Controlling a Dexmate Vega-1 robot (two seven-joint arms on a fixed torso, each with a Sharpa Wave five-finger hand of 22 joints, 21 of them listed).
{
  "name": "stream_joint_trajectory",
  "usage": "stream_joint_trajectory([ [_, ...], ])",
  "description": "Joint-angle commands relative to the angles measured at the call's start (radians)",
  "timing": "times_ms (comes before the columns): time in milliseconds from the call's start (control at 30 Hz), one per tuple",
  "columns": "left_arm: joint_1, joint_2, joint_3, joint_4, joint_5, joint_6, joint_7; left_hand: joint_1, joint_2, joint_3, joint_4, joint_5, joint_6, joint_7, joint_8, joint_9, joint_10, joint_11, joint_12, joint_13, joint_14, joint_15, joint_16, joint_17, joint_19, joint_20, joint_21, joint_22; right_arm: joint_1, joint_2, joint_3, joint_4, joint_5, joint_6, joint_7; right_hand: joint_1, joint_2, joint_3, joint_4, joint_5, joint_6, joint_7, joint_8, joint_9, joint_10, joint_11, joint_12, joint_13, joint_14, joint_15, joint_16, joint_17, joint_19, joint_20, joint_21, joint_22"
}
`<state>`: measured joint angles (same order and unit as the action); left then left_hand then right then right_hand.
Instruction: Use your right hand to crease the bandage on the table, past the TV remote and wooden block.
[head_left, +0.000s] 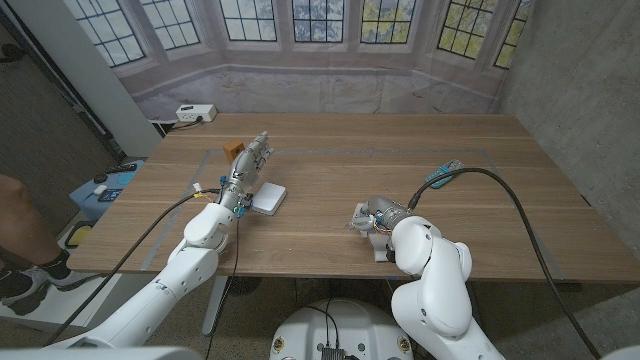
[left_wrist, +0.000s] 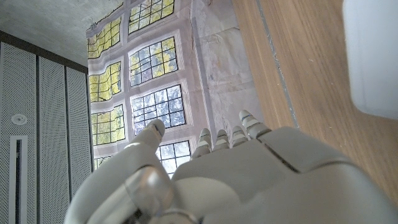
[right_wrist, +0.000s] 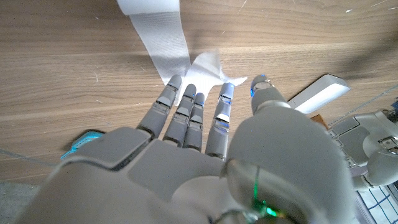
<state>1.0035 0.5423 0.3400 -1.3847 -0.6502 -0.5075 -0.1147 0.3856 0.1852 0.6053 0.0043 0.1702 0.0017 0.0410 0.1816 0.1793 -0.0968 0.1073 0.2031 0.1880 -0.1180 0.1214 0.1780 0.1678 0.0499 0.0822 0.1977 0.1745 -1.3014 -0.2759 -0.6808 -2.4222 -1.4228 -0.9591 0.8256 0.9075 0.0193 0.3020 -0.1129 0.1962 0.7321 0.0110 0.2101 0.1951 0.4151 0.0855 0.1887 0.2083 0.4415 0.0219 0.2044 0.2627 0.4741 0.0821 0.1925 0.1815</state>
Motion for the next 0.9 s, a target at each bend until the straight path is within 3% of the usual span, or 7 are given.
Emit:
stream_joint_trajectory([
  [33,0.011,0.003,-0.005,-0.007,-0.001,-0.003,0.007,0.011,0.002,-0.004,-0.001,0.007,0.007,0.001,0.004,0.001,0.001,0.006,0.004,0.002,-0.001,0.006,0.002,0.003,0.000,0.005,0.001,0.002,0.007,-0.010,-0.008,0.010,0.011,-0.001,-0.018,-0.018,0.005,-0.003,0.005,-0.001,0.015,0.011,0.001,0.002,0.008,0.001,0.009,0.003,-0.002,-0.001,0.012,0.005,-0.001,-0.001,0.010,0.002],
  [67,0.011,0.004,-0.005,-0.007,-0.001,-0.003,0.006,0.011,0.002,-0.004,-0.001,0.007,0.007,0.001,0.004,0.001,0.001,0.006,0.004,0.002,0.000,0.006,0.003,0.003,0.000,0.005,0.001,0.002,0.002,-0.014,-0.010,0.008,0.018,0.005,-0.042,-0.018,0.006,-0.004,0.004,-0.001,0.016,0.011,0.001,0.002,0.009,0.000,0.009,0.003,0.003,-0.006,0.015,0.005,0.001,-0.004,0.011,0.001],
  [133,0.012,0.003,-0.005,-0.007,-0.001,-0.004,0.006,0.011,0.002,-0.004,-0.001,0.007,0.007,0.002,0.004,0.001,0.001,0.007,0.004,0.002,0.000,0.006,0.003,0.003,0.000,0.005,0.001,0.002,-0.021,-0.018,-0.011,0.001,0.048,0.018,-0.121,-0.015,0.012,-0.009,-0.009,0.001,0.105,-0.016,0.026,0.002,0.065,-0.026,0.030,0.001,0.038,-0.035,0.034,0.002,0.030,-0.024,0.024,0.001],
  [367,0.010,0.004,-0.004,-0.007,0.000,-0.003,0.003,0.012,0.001,-0.004,-0.001,0.007,0.008,0.001,0.004,0.001,0.001,0.005,0.004,0.002,0.000,0.006,0.003,0.003,0.000,0.004,0.001,0.002,-0.020,-0.026,-0.039,0.011,0.015,0.020,-0.159,-0.003,0.024,-0.005,-0.018,0.003,0.134,-0.019,0.029,0.002,0.078,-0.040,0.032,0.000,0.045,-0.054,0.040,0.002,0.043,-0.036,0.028,0.001],
  [433,0.009,0.004,-0.004,-0.006,0.000,-0.003,0.002,0.012,0.001,-0.004,-0.001,0.007,0.008,0.001,0.004,0.001,0.002,0.004,0.004,0.002,0.000,0.007,0.003,0.003,0.000,0.004,0.001,0.002,-0.023,-0.024,-0.037,0.011,0.025,0.020,-0.171,-0.001,0.038,-0.005,-0.019,0.002,0.173,-0.025,0.038,0.001,0.091,-0.040,0.034,-0.001,0.058,-0.064,0.049,0.004,0.051,-0.040,0.030,0.001],
  [600,0.011,0.005,-0.004,-0.009,0.001,-0.002,0.005,0.012,0.002,-0.004,-0.001,0.007,0.008,0.001,0.004,0.001,0.002,0.005,0.004,0.002,0.000,0.006,0.003,0.003,0.000,0.005,0.001,0.002,-0.026,-0.030,-0.041,0.015,0.033,0.024,-0.202,0.014,0.049,0.000,-0.029,0.002,0.142,-0.028,0.019,0.001,0.098,-0.049,0.033,-0.002,0.063,-0.068,0.053,0.005,0.059,-0.044,0.032,0.000],
  [900,0.019,0.007,-0.007,-0.019,0.005,-0.003,0.017,0.013,0.001,-0.004,-0.001,0.007,0.007,0.001,0.003,0.001,0.002,0.004,0.004,0.002,0.000,0.005,0.003,0.003,0.000,0.005,0.001,0.002,-0.011,-0.044,-0.037,0.012,0.059,0.024,-0.209,0.011,0.049,-0.005,-0.029,-0.001,0.128,-0.024,0.010,0.000,0.096,-0.046,0.031,-0.002,0.062,-0.068,0.054,0.005,0.060,-0.044,0.031,0.000],
])
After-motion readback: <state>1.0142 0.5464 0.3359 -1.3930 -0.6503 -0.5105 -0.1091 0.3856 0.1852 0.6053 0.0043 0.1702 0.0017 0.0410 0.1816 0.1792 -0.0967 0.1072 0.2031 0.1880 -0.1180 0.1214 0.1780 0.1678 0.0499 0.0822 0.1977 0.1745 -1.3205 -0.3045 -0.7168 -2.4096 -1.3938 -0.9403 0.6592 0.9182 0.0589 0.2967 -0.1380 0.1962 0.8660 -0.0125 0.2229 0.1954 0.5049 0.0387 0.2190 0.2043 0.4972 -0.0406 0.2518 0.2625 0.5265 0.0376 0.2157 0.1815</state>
